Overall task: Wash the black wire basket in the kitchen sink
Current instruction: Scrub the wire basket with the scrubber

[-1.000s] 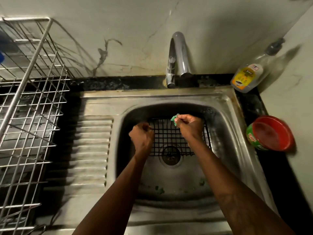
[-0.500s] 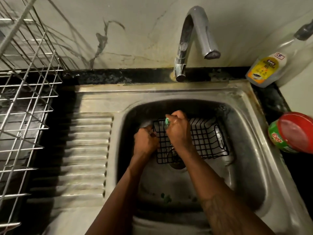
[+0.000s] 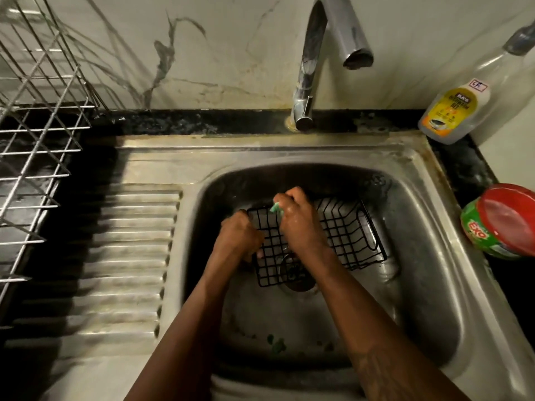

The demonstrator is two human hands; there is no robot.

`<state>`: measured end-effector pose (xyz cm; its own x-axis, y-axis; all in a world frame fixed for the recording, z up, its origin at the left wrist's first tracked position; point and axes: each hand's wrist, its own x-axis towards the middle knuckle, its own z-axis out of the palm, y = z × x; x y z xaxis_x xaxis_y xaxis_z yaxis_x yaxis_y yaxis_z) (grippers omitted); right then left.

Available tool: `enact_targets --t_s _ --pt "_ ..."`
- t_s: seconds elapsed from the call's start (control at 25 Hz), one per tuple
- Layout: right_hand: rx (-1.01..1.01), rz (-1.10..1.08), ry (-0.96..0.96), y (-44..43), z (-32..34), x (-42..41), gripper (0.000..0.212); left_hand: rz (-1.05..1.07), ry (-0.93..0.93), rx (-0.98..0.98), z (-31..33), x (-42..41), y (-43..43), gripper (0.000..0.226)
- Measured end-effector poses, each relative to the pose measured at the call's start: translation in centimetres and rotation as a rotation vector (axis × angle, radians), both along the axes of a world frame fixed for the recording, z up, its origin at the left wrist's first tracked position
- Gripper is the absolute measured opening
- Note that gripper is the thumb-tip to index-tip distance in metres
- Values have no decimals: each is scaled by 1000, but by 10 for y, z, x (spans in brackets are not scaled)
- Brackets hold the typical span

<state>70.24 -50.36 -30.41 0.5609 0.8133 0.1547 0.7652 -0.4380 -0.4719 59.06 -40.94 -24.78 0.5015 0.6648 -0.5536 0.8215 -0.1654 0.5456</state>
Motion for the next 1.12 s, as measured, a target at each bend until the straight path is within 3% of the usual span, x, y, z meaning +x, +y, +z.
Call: enact_targets --t_s 0.24,0.32,0.52,0.76,1.04,1.12 --pt "55 -523 -36 -59 20 77 27 57 35 -48 -9 11 1 51" --pt "59 -588 9 -62 24 85 30 76 28 -84 -12 13 2 51" --pt "2 -433 15 -34 21 49 30 125 2 -136 -16 13 4 47" --pt "34 -366 77 -24 22 35 42 180 38 -176 -15 14 7 13" --pt "86 -148 -102 -2 29 5 41 136 30 -136 -16 14 3 23" --pt "177 -223 -13 -7 30 14 36 153 18 -147 -14 15 2 26"
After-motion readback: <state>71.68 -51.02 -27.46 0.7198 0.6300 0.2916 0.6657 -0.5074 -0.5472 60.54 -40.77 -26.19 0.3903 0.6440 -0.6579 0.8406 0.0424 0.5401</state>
